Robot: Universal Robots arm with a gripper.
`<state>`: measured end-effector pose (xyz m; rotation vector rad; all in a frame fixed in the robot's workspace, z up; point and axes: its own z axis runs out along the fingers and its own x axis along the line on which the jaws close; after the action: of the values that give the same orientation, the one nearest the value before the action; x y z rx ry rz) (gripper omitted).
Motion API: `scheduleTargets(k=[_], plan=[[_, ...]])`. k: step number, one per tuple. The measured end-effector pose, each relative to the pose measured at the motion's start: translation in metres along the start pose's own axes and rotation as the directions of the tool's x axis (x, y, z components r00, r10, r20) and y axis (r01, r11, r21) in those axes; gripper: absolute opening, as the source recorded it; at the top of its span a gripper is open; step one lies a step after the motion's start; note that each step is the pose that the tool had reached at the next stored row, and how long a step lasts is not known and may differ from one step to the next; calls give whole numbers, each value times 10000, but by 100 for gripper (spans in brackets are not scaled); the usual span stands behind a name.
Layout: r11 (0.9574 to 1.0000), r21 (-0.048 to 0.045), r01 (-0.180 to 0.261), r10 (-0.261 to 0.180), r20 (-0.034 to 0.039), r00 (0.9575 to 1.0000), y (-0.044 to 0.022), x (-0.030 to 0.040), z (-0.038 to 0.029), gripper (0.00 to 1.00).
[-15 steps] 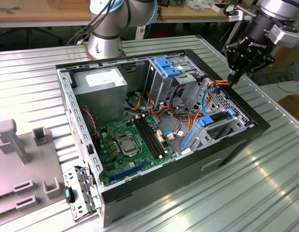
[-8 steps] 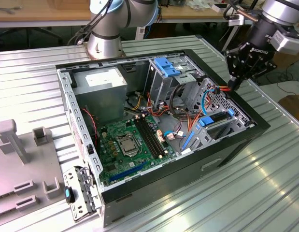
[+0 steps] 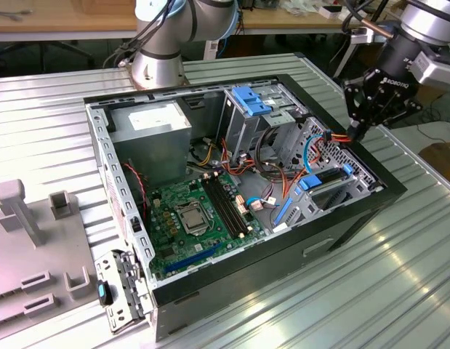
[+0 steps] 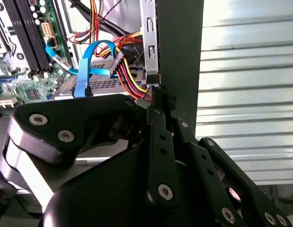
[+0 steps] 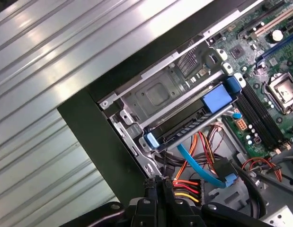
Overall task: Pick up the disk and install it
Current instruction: 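Insert the first disk wire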
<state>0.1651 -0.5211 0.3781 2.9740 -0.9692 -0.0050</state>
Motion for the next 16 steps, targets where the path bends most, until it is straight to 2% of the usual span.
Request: scheduleTargets(k=[3,6,11,12,14,16], plan=[[9987,-2,-511,511,6,9987,0,0,9,16],[9943,-3,-1067,1067,14,9943,0,0,18,16],[9882,-5,-1535,1535,20,9881,7,-10,7,16],[9853,-4,-1708,1708,24,9853,7,-10,-18,16],[9814,-3,-1922,1922,29,9814,8,-10,-26,16],[9714,-8,-2375,2375,32,9714,8,-10,-29,16]])
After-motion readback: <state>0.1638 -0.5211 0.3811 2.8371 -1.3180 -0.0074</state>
